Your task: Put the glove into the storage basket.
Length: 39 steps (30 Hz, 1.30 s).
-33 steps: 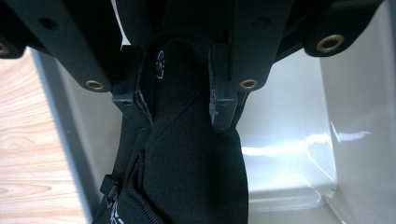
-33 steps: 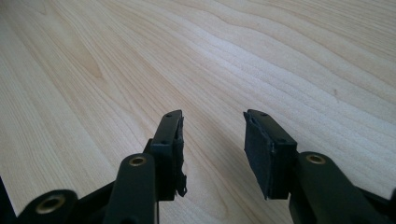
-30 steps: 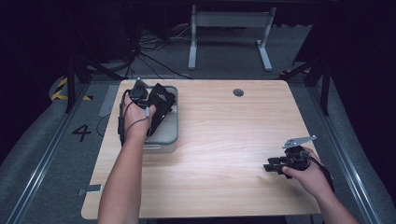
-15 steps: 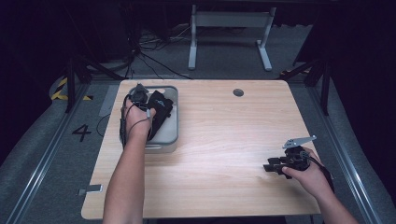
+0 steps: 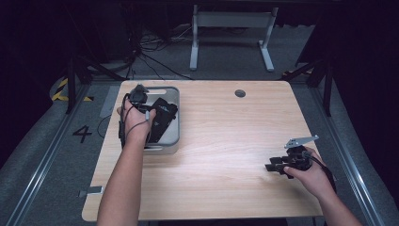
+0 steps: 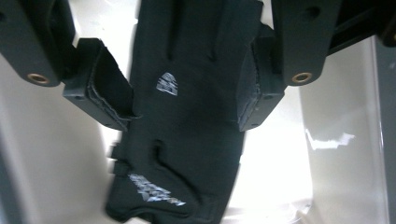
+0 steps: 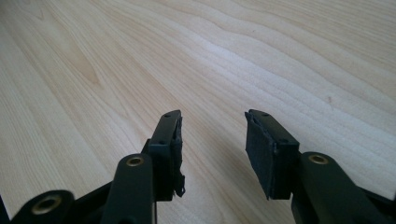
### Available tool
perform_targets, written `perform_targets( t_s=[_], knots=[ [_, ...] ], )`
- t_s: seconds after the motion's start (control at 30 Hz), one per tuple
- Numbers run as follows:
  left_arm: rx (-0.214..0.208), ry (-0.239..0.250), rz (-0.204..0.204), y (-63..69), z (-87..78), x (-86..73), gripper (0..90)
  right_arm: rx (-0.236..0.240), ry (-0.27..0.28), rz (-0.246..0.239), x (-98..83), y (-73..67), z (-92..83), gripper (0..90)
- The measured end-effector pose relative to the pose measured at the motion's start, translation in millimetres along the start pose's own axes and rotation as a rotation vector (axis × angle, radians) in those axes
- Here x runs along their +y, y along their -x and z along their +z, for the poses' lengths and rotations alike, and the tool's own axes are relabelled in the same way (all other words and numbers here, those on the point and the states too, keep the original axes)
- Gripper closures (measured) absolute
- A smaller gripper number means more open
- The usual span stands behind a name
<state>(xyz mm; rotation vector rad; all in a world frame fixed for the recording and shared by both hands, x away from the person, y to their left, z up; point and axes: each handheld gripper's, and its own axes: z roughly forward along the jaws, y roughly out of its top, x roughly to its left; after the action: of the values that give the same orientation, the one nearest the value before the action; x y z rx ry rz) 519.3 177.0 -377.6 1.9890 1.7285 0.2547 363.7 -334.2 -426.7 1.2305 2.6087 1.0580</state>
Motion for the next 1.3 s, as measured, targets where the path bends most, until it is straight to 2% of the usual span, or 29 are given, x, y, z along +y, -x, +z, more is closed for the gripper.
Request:
perform_targets(
  t_s=[0.13, 0.37, 0.57, 0.63, 0.8, 0.93, 1.0, 1.07, 1.2, 1.3],
  knots=[
    [-0.034, -0.012, 0.032, 11.1, -15.8, -7.1, 41.5, -0.004, 0.004, -0.005, 3.3, 2.0, -1.7, 56.8],
    [-0.098, 0.038, 0.127, 35.9, -47.8, -27.4, 41.0, -0.002, 0.011, -0.005, 8.8, 7.7, -1.6, 56.8],
    [-0.162, 0.066, 0.235, 59.9, -75.5, -54.1, 40.4, -0.001, 0.015, -0.011, 14.3, 10.9, -0.7, 56.9],
    [-0.18, 0.068, 0.26, 65.2, -81.4, -62.4, 40.3, 0.002, 0.018, -0.014, 15.2, 10.9, -1.0, 56.8],
    [-0.264, 0.103, 0.332, 76.3, -95.0, -83.9, 40.1, 0.002, 0.02, -0.015, 13.7, 11.6, -2.0, 56.9],
    [-0.316, 0.111, 0.384, 82.0, -101.8, -96.8, 40.0, -0.002, 0.022, -0.013, 11.5, 11.9, -4.0, 56.9],
    [-0.35, 0.103, 0.401, 84.1, -103.4, -104.8, 39.8, -0.003, 0.024, -0.01, 10.3, 12.0, -5.5, 56.9],
    [-0.366, 0.115, 0.415, 85.6, -104.6, -111.0, 40.9, -0.003, 0.026, -0.007, 9.3, 12.2, -6.4, 56.9],
    [-0.406, 0.098, 0.45, 89.1, -101.8, -123.9, 40.4, -0.007, 0.022, -0.005, 7.2, 12.6, -7.3, 57.2],
    [-0.434, 0.12, 0.46, 89.1, -97.1, -133.0, 39.1, -0.001, 0.021, -0.003, 5.8, 12.1, -7.1, 58.0]
  ],
)
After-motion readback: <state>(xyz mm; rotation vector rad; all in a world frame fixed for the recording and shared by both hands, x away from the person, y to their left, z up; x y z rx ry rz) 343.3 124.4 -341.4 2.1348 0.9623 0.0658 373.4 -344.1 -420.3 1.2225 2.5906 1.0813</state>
